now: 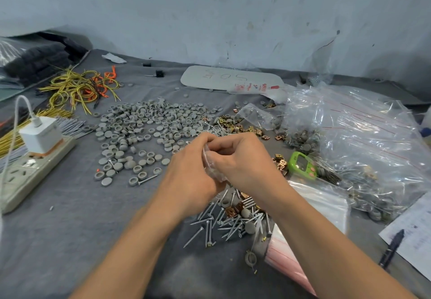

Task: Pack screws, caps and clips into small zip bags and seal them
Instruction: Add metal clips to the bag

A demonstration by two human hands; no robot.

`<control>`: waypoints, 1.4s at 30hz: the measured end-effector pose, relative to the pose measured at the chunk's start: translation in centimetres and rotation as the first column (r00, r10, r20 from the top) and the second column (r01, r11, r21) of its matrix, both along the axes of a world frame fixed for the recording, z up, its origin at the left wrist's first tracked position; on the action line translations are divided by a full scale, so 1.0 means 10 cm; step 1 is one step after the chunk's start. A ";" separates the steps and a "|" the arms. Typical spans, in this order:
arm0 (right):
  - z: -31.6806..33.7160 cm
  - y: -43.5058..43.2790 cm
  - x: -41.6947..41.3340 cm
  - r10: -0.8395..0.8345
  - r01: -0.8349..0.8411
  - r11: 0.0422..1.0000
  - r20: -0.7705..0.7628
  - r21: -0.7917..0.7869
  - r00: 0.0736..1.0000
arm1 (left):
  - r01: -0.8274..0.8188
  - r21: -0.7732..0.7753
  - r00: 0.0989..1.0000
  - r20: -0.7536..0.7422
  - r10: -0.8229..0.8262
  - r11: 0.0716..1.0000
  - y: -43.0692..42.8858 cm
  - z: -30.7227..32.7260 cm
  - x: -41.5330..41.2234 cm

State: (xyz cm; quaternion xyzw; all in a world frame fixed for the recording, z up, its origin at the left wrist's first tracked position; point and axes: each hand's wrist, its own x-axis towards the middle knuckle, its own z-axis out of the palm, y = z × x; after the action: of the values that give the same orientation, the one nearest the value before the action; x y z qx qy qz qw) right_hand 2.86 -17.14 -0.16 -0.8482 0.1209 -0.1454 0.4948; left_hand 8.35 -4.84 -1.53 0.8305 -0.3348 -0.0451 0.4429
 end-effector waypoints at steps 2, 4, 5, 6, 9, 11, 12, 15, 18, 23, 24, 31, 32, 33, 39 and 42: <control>0.01 0.03 0.00 0.094 -0.114 0.975 -0.110 -0.191 0.989 | -0.028 -0.051 0.999 0.035 0.030 0.998 0.04 0.00 0.02; 0.04 0.06 -0.01 0.151 -0.207 0.931 -0.198 -0.300 0.969 | -0.014 -0.109 0.998 0.061 0.020 0.994 0.09 -0.01 0.05; 0.05 0.06 -0.01 0.164 -0.218 0.927 -0.194 -0.304 0.967 | -0.001 -0.123 0.997 0.076 0.011 0.992 0.11 0.00 0.05; 0.06 0.06 -0.01 0.172 -0.215 0.931 -0.166 -0.294 0.971 | 0.008 -0.131 0.996 0.092 0.005 0.991 0.13 0.00 0.06; 0.07 0.09 0.01 0.224 -0.231 0.950 -0.059 -0.211 0.973 | -0.017 -0.111 0.986 0.165 0.035 0.994 0.18 0.01 0.09; 0.08 0.10 0.01 0.301 -0.305 0.942 -0.047 -0.139 0.952 | -0.060 -0.099 0.975 0.206 0.080 0.993 0.20 -0.01 0.13; 0.09 0.10 0.00 0.357 -0.359 0.932 -0.051 -0.055 0.933 | -0.086 -0.118 0.972 0.207 0.109 0.989 0.22 -0.02 0.16; 0.12 0.03 -0.02 0.329 -0.327 0.903 0.040 0.279 0.943 | -0.195 -0.246 0.970 0.093 0.224 0.949 0.32 -0.06 0.31; 0.03 -0.05 0.01 0.005 -0.019 0.919 0.037 0.394 0.999 | -0.396 -0.404 0.914 -0.084 0.397 0.825 0.44 -0.07 0.48; -0.27 0.18 0.11 -0.034 -0.164 0.860 -0.376 -0.483 0.926 | -0.520 -0.487 0.835 -0.119 0.537 0.702 0.49 -0.07 0.52; -0.31 0.23 0.14 -0.050 -0.180 0.827 -0.389 -0.533 0.920 | -0.518 -0.475 0.833 -0.094 0.545 0.711 0.49 -0.07 0.52; -0.32 0.24 0.17 -0.121 -0.122 0.755 -0.320 -0.644 0.940 | -0.413 -0.180 0.893 0.111 0.436 0.893 0.37 -0.11 0.42; -0.32 0.25 0.16 -0.119 -0.124 0.755 -0.320 -0.644 0.940 | -0.402 -0.154 0.900 0.116 0.421 0.903 0.34 -0.11 0.41; -0.31 0.24 0.16 -0.114 -0.126 0.757 -0.319 -0.641 0.941 | -0.391 -0.136 0.906 0.117 0.407 0.910 0.32 -0.11 0.40; -0.29 0.15 0.13 -0.106 -0.124 0.786 -0.329 -0.606 0.938 | -0.360 -0.067 0.924 0.110 0.365 0.931 0.28 -0.10 0.37; -0.28 0.09 0.09 -0.127 -0.090 0.783 -0.301 -0.615 0.945 | -0.356 -0.033 0.927 0.114 0.357 0.934 0.28 -0.09 0.36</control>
State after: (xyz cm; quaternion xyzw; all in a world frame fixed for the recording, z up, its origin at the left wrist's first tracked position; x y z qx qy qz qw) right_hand 3.75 -16.26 -3.00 -0.9742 0.1547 -0.0398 0.1596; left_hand 11.98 -2.08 -2.40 0.8760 -0.2043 0.0871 0.4281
